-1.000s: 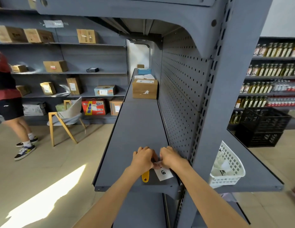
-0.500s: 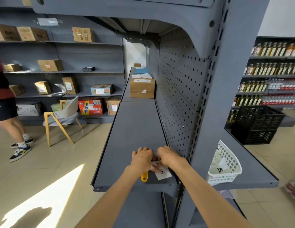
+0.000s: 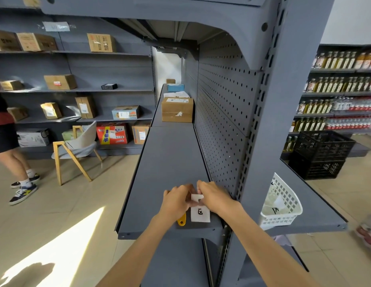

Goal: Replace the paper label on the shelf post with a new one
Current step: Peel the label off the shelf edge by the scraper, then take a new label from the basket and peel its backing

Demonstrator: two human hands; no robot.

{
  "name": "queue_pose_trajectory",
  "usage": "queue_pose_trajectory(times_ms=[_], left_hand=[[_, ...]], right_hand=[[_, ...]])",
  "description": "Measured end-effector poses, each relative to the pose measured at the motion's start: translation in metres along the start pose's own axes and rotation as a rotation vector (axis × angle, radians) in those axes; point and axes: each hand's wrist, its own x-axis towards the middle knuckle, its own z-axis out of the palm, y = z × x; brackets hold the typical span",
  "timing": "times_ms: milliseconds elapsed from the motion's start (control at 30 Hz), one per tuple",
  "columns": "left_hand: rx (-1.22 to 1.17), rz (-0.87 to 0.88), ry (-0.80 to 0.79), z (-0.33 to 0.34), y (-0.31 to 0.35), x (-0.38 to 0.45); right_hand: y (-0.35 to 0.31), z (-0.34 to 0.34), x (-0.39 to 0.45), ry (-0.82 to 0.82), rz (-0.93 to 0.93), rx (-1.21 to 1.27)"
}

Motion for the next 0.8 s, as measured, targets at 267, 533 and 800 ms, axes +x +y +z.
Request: queue_pose_trajectory(times_ms=[267, 533, 800], left_hand=[[-0.089, 0.052, 0.202, -0.036, -0.003, -0.003], [-0.483, 0.221, 0.399, -0.101, 0.038, -0.035], [-0.488, 0.342, 0.502, -0.151, 0.074, -0.081]], right_hand=[[-0.009, -0.035, -0.018, 0.22, -0.083, 0.314], [-0.031, -0.09, -0.064, 0.412, -0.33, 0.537], [-0.033, -0.133, -0.125, 0.502, -0.497, 0.656]])
